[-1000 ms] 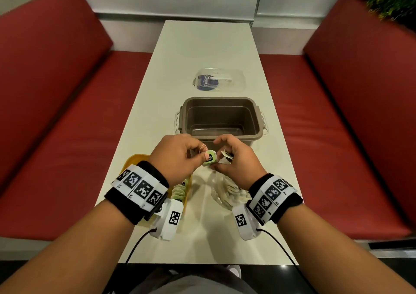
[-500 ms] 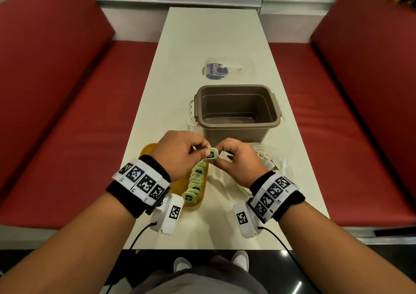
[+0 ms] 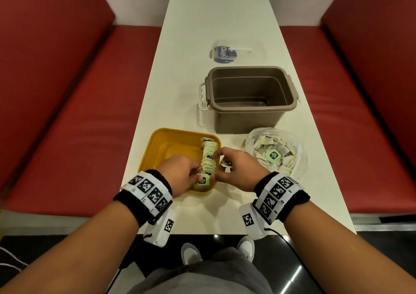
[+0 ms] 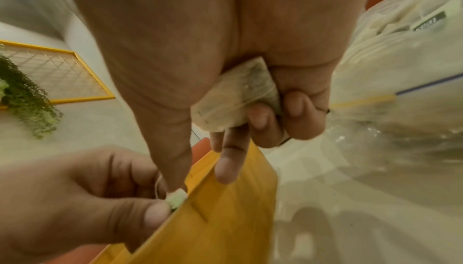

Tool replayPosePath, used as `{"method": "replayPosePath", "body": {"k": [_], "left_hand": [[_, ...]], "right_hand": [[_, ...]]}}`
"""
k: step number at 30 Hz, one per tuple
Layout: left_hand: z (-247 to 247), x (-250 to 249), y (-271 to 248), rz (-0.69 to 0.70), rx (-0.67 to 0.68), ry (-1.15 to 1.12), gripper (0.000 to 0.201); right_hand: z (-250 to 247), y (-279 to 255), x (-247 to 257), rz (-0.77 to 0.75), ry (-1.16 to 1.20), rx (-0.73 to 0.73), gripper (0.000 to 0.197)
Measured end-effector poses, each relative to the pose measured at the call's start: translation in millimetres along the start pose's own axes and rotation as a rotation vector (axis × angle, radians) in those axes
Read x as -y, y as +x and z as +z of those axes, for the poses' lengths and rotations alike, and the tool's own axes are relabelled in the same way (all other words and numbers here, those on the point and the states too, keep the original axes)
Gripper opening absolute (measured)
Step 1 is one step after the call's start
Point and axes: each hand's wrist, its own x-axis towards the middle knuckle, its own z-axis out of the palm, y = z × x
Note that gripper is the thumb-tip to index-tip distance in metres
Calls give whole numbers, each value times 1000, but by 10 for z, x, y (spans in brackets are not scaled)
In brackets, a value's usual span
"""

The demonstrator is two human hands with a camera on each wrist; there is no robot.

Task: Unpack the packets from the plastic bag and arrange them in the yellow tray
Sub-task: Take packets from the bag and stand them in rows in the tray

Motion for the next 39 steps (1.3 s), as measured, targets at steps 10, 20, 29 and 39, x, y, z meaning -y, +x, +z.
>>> {"method": "replayPosePath", "body": {"k": [10,20,29,39], "left_hand": [[250,106,201,-121,-108,-252,56],[274,-19,327,-163,-28,-107,69],[267,-103,362,-179,-15,-167,71],[86,62,282,-199,4,-145,53]], "right_hand": [[102,0,-141,42,45,31,58],[121,-9,-168,32,67,16,59],[39,-44,-55,25,63,42,63],[26,6,-40,38,22,-4,46]]}}
